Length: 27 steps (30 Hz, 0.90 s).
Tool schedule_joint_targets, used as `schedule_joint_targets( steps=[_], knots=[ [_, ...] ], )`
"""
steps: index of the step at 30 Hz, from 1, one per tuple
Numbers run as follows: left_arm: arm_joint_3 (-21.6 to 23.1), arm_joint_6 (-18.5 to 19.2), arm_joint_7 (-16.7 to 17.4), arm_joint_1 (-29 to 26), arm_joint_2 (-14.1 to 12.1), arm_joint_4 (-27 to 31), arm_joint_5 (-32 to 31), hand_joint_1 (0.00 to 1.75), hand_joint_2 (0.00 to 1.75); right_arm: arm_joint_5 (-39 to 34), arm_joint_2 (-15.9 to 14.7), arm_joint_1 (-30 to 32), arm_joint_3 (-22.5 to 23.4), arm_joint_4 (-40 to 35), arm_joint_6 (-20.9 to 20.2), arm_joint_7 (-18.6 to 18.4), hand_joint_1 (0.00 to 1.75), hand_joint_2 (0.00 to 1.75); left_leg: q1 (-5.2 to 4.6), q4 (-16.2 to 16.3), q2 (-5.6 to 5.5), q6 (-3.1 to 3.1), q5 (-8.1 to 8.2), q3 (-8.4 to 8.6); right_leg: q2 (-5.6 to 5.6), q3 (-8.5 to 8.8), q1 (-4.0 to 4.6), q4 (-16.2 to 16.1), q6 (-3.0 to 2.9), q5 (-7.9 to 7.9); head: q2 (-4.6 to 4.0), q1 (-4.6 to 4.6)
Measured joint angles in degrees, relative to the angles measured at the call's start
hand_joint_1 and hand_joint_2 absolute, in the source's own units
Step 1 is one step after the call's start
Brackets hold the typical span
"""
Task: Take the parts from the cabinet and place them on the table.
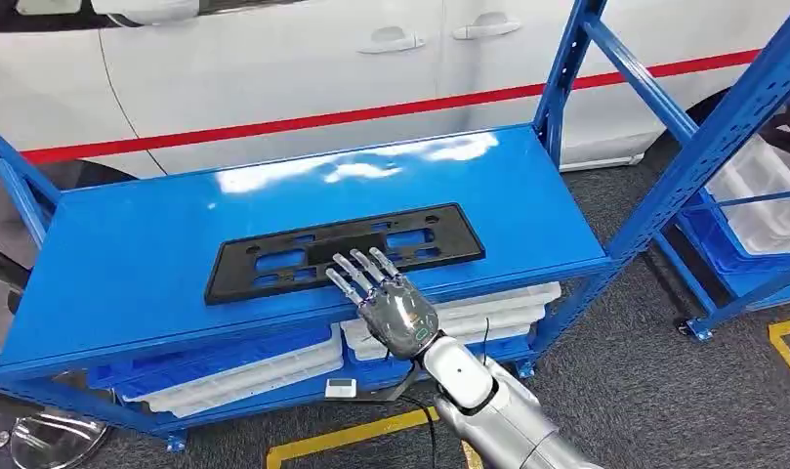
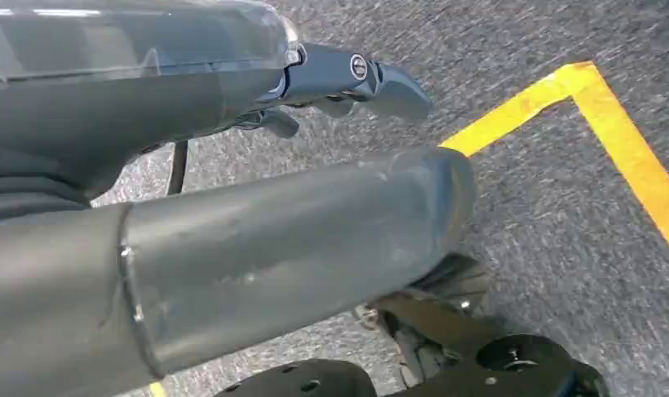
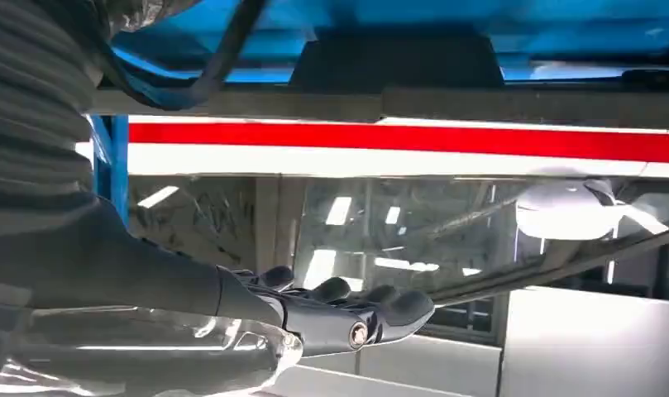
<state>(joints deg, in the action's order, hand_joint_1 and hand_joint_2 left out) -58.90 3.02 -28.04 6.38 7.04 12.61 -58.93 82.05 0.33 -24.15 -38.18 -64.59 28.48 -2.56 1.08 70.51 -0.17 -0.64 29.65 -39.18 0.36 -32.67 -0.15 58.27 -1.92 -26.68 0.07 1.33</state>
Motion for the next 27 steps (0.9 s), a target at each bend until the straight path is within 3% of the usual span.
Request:
schedule_joint_targets(
  steps=[1, 2, 3, 6, 8, 9, 12, 13, 14, 15, 17, 19, 21, 23, 24, 27],
  knots=[
    [0.00, -0.02, 0.00, 0.04, -0.02, 0.00, 0.00, 0.00, 0.00, 0.00, 0.02, -0.06, 0.00, 0.00, 0.00, -0.02, 0.00, 1.75, 0.00, -5.30, 0.00, 0.25, -3.45, 2.01, 0.01, 0.60, 0.00, 0.16, 0.14, -0.50, 0.00, 0.00],
    [0.00, -0.02, 0.00, 0.04, -0.02, 0.00, 0.00, 0.00, 0.00, 0.02, 0.02, -0.09, 0.00, 0.00, 0.00, -0.02, 0.00, 1.75, -0.01, -9.88, 0.01, 0.59, -5.86, 3.59, 0.01, 0.98, 0.01, 0.31, 0.37, -0.97, 0.00, -0.02],
    [0.00, -0.02, 0.00, 0.10, -0.02, 0.00, 0.00, 0.00, 0.00, 0.06, 0.02, -0.16, -0.02, 0.04, 0.00, -0.17, 0.00, 1.75, -0.53, -10.72, 0.01, 0.70, -4.82, 4.24, 0.05, 0.86, 0.45, 0.53, 0.79, -1.32, 0.00, 0.00],
    [0.00, -0.04, 0.04, 0.19, 0.00, 0.00, 0.00, 0.00, 0.00, 0.24, 0.02, -0.21, -0.07, 0.02, 0.02, -0.42, 0.00, 1.75, -0.59, -11.53, -0.04, 1.41, -4.36, 4.36, 0.00, 0.67, 0.24, 0.34, 1.50, -1.39, 0.00, 0.00],
    [0.04, -0.02, 0.04, 0.17, 0.07, 0.00, -0.09, 0.00, 0.00, 0.35, 0.02, -0.38, -0.11, -0.02, 0.04, -0.50, 0.00, 1.75, 0.05, -12.51, -0.04, 2.09, -4.60, 5.12, -0.05, 0.85, 0.25, 1.04, 2.20, -2.19, 0.00, 0.02],
    [0.04, -0.04, 0.02, 0.22, 0.04, 0.00, -0.15, 0.00, 0.00, 0.37, 0.02, -0.60, -0.11, -0.02, 0.11, -0.55, 0.00, 1.75, 0.13, -12.66, 0.02, 2.50, -4.46, 5.35, -0.07, -0.30, 0.28, 3.25, 2.45, -3.30, 0.00, -0.04],
    [0.04, -0.04, 0.04, 0.35, 0.02, 0.00, -0.15, 0.00, 0.00, 0.39, -0.02, -0.44, -0.13, 0.11, 0.11, -0.59, 0.00, 1.75, 0.09, -12.60, 0.08, 2.96, -3.88, 5.66, -0.08, -7.90, -0.23, 16.12, 3.05, -8.18, 0.00, -0.02],
    [0.04, -0.04, 0.04, 0.34, 0.02, 0.00, -0.15, 0.00, 0.00, 0.42, -0.07, -0.32, -0.13, 0.24, 0.11, -0.59, 0.00, 1.75, 0.09, -12.54, 0.06, 2.87, -3.66, 5.86, -0.09, -9.68, -0.35, 18.32, 3.15, -8.02, 0.02, -0.02],
    [0.04, -0.02, 0.07, 0.26, 0.02, 0.00, -0.15, 0.00, 0.00, 0.42, -0.07, -0.28, -0.15, 0.33, 0.11, -0.59, 0.00, 1.75, 0.11, -12.51, 0.01, 2.79, -3.38, 6.26, -0.10, -9.81, -0.53, 17.32, 3.23, -6.12, 0.02, -0.04],
    [0.04, -0.02, 0.07, 0.17, 0.02, 0.00, -0.15, 0.00, 0.00, 0.42, -0.07, -0.30, -0.15, 0.35, 0.11, -0.59, 0.00, 1.75, 0.11, -12.44, -0.02, 2.67, -3.04, 6.72, -0.12, -8.63, -0.68, 14.07, 3.20, -3.36, 0.02, -0.02],
    [0.07, 0.00, 0.07, 0.20, 0.11, 0.00, -0.17, 0.00, 0.00, 0.42, -0.07, -0.44, -0.15, 0.35, 0.11, -0.59, 0.00, 1.75, 0.15, -12.32, -0.09, 2.28, -2.15, 7.87, -0.30, -4.05, -0.72, 3.52, 2.85, 2.86, 0.00, -0.04],
    [0.07, -0.02, 0.09, 0.39, 0.11, 0.00, -0.17, 0.00, 0.00, 0.42, -0.07, -0.62, -0.17, 0.42, 0.11, -0.61, 0.00, 1.75, -0.23, -12.11, -0.17, 1.44, -1.57, 7.84, -0.28, -3.00, -0.23, 0.88, 2.32, 1.45, 0.00, -0.02],
    [0.07, -0.04, 0.09, 0.36, 0.09, 0.00, -0.17, 0.00, 0.00, 0.46, -0.09, -0.54, -0.17, 0.44, 0.13, -0.61, 0.00, 1.75, -0.07, -12.63, -0.04, 0.83, -1.45, 8.02, -0.13, -3.03, -0.04, 1.25, 1.84, 1.17, 0.00, -0.02],
    [0.07, -0.04, 0.11, 0.48, 0.09, 0.00, -0.17, 0.00, 0.00, 0.48, -0.07, -0.61, -0.17, 0.39, 0.13, -0.61, 0.00, 1.75, 0.16, -12.38, 0.11, 0.06, -0.70, 8.25, -0.05, -2.30, -0.56, 0.46, 0.99, 1.20, 0.02, 0.02],
    [0.07, -0.07, 0.09, 0.55, 0.07, 0.00, -0.17, 0.00, 0.00, 0.52, -0.07, -0.67, -0.17, 0.39, 0.15, -0.61, 0.00, 1.75, 0.13, -10.59, 0.09, -0.06, 0.13, 7.65, -0.07, -1.91, -0.50, 0.26, 0.67, 1.00, 0.00, -0.02],
    [0.07, -0.09, 0.09, 0.50, 0.13, 0.00, -0.20, 0.00, 0.00, 0.63, -0.02, -0.59, -0.17, 0.48, 0.17, -0.61, 0.00, 1.75, 0.15, 2.48, 0.09, -0.42, 5.32, 0.54, -0.29, -1.16, -0.23, 0.31, -0.16, 0.26, 0.00, 0.02]
  ],
)
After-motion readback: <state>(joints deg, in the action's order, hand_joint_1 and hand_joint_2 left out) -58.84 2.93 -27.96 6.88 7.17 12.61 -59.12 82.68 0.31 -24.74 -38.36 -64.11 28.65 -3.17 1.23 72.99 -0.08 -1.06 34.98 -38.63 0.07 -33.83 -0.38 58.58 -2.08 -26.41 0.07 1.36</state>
